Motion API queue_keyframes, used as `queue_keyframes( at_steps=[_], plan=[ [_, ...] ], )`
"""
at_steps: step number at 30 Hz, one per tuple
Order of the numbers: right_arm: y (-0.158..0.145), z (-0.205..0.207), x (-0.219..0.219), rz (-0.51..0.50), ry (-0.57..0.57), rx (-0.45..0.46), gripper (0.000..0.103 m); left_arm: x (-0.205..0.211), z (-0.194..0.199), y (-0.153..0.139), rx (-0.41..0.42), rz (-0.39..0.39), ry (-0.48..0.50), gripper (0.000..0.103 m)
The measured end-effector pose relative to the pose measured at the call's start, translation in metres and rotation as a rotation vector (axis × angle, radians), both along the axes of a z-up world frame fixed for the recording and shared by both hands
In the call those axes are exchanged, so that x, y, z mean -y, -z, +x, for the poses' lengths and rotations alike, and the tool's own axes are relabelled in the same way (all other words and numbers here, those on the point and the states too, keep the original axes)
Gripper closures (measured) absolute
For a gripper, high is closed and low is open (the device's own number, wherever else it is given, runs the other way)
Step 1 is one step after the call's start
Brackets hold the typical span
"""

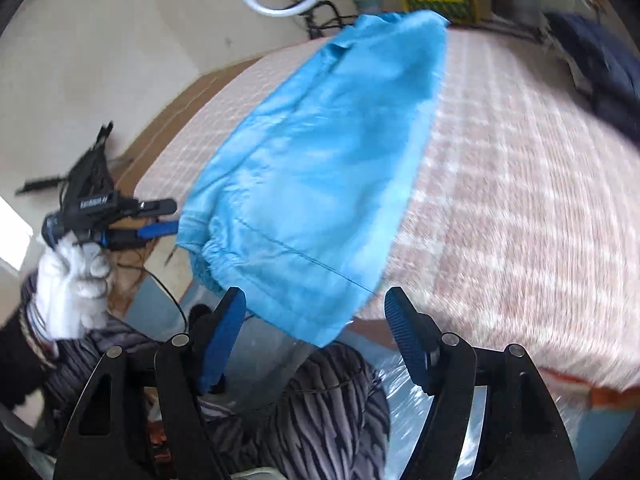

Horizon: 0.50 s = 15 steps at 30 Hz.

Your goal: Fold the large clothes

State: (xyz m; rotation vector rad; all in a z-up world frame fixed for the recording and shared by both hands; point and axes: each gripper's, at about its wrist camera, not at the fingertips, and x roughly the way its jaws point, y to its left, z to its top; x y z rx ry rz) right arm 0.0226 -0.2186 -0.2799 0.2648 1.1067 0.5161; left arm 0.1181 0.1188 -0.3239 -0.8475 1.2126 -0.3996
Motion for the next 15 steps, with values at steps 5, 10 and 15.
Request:
queue_keyframes(
  at_steps=[5, 10, 15],
  plan=[
    [0.033, 0.020, 0.023, 0.205, 0.065, -0.146, 0.031, 0.002, 0.009, 0.011, -0.035, -0.064, 0.011, 0.045],
    [0.031, 0.024, 0.011, 0.228, 0.007, -0.152, 0.022, 0.024, 0.009, 0.013, -0.035, -0.075, 0.105, 0.045],
    [0.042, 0.029, 0.000, 0.290, -0.006, -0.225, 0.028, 0.030, 0.010, 0.014, -0.036, -0.077, 0.129, 0.049]
  ],
)
